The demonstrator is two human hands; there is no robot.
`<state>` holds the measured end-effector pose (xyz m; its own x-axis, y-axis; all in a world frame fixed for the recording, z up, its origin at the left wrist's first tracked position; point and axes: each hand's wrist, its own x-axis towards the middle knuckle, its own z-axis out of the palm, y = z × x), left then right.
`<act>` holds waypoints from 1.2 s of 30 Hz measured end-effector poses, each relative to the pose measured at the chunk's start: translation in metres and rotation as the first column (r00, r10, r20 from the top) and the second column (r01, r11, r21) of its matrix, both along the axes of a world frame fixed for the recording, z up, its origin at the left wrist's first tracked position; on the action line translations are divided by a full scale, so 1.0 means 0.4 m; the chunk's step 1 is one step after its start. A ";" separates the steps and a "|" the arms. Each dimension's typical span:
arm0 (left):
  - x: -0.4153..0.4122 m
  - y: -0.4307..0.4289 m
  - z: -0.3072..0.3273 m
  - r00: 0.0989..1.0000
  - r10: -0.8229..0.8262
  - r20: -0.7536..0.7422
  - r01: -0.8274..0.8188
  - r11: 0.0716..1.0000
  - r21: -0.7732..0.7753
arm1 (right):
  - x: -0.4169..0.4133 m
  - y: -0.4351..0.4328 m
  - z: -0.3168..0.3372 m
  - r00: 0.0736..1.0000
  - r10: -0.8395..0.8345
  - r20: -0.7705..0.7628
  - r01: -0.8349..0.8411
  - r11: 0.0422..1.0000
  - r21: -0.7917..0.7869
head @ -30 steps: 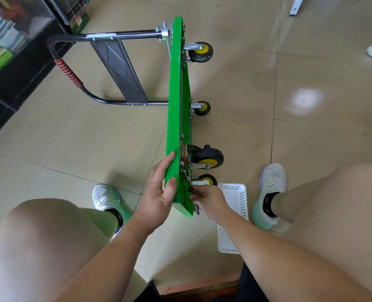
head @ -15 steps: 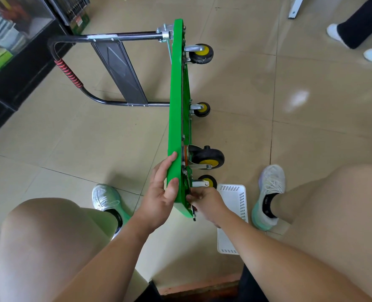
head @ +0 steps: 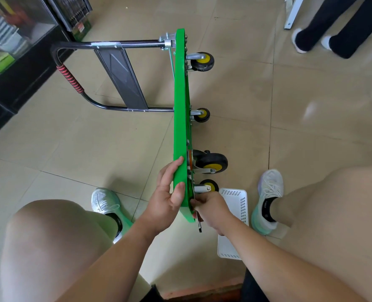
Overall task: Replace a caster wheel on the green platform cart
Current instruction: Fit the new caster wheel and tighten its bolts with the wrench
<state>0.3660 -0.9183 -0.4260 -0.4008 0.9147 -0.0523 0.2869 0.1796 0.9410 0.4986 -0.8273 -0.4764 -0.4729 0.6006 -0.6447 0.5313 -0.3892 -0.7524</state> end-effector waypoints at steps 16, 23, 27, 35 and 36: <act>0.004 -0.005 -0.005 1.000 -0.017 0.021 0.017 1.000 -0.006 | 0.000 -0.003 0.051 0.992 0.004 0.123 -0.004 1.000 -0.002; 0.006 -0.007 -0.009 1.000 -0.009 -0.002 0.009 1.000 -0.003 | -0.001 0.001 0.057 0.988 0.022 0.152 -0.020 1.000 -0.015; 0.014 -0.005 0.002 1.000 0.001 0.007 -0.001 1.000 -0.022 | -0.002 0.004 0.058 0.984 -0.015 0.178 0.021 0.999 -0.034; 0.009 -0.017 -0.003 1.000 -0.027 -0.014 0.027 1.000 -0.001 | 0.000 0.007 0.065 0.977 0.098 0.187 -0.097 0.995 -0.016; 0.011 -0.017 0.002 1.000 -0.030 0.004 0.030 1.000 0.004 | 0.006 0.010 0.064 0.978 0.116 0.172 -0.115 0.993 -0.016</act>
<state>0.3702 -0.9250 -0.4253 -0.3730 0.9265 -0.0501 0.2886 0.1672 0.9427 0.5008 -0.8233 -0.4507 -0.4206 0.5444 -0.7258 0.6943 -0.3219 -0.6437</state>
